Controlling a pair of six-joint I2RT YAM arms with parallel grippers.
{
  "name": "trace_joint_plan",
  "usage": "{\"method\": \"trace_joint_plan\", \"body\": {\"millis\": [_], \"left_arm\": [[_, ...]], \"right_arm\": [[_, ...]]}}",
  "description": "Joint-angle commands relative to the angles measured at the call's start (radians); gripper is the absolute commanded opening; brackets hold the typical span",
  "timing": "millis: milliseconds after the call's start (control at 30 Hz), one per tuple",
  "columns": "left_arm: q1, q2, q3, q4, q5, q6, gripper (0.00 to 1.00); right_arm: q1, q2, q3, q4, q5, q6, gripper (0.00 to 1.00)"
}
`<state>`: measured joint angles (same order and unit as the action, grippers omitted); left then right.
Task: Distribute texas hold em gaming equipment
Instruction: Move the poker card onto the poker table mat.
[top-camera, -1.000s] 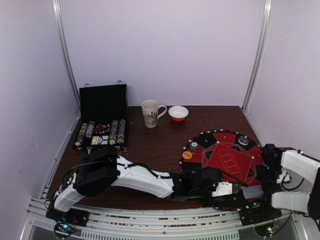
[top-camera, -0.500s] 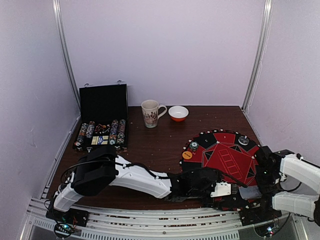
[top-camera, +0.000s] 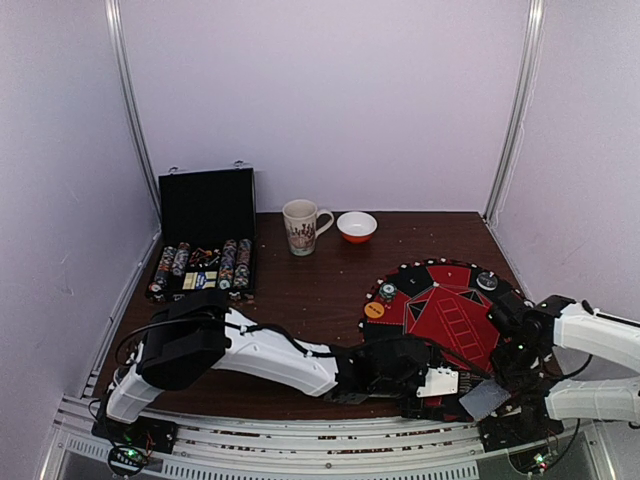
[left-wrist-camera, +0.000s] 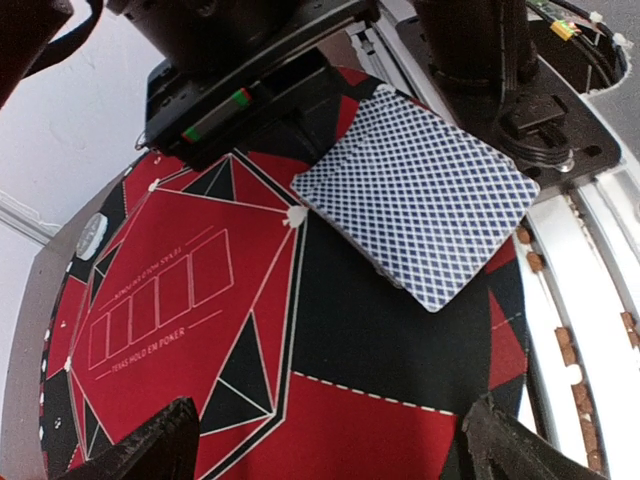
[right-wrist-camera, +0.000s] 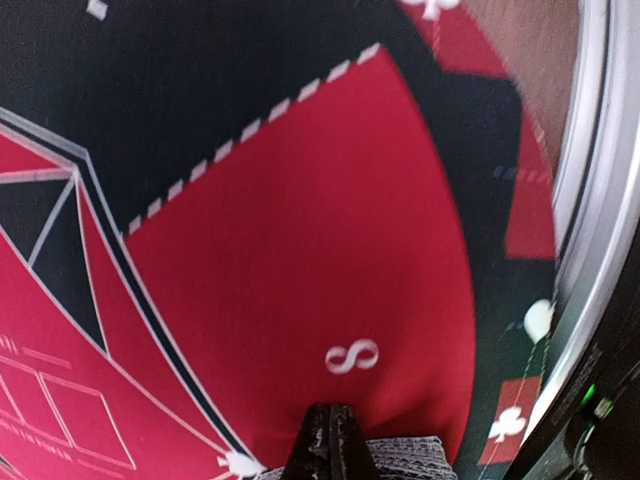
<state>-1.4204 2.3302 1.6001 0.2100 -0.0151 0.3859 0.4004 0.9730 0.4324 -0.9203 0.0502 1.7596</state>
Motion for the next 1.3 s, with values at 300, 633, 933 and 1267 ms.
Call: {"method": "trace_joint_plan", "body": {"millis": [300,633,933,1267], "left_arm": [[0.0,-0.016,0.024,0.028,0.174,-0.036,0.98],[-0.003,0.11,0.178,0.034,0.248,-0.132,0.95],[-0.007,0.066,0.112,0.036,0.367,-0.079,0.98],[-0.012,0.193,0.275,-0.064,0.179,-0.111,0.97]], "right_arm": [[0.071,0.009,0.024,-0.008,-0.062,0.01,0.0],[-0.004,-0.028,-0.012,-0.029,-0.04,-0.119,0.0],[-0.052,0.101,0.059,-0.024,-0.013,-0.265,0.0],[-0.065,0.098,0.059,-0.039,-0.007,-0.296,0.0]]}}
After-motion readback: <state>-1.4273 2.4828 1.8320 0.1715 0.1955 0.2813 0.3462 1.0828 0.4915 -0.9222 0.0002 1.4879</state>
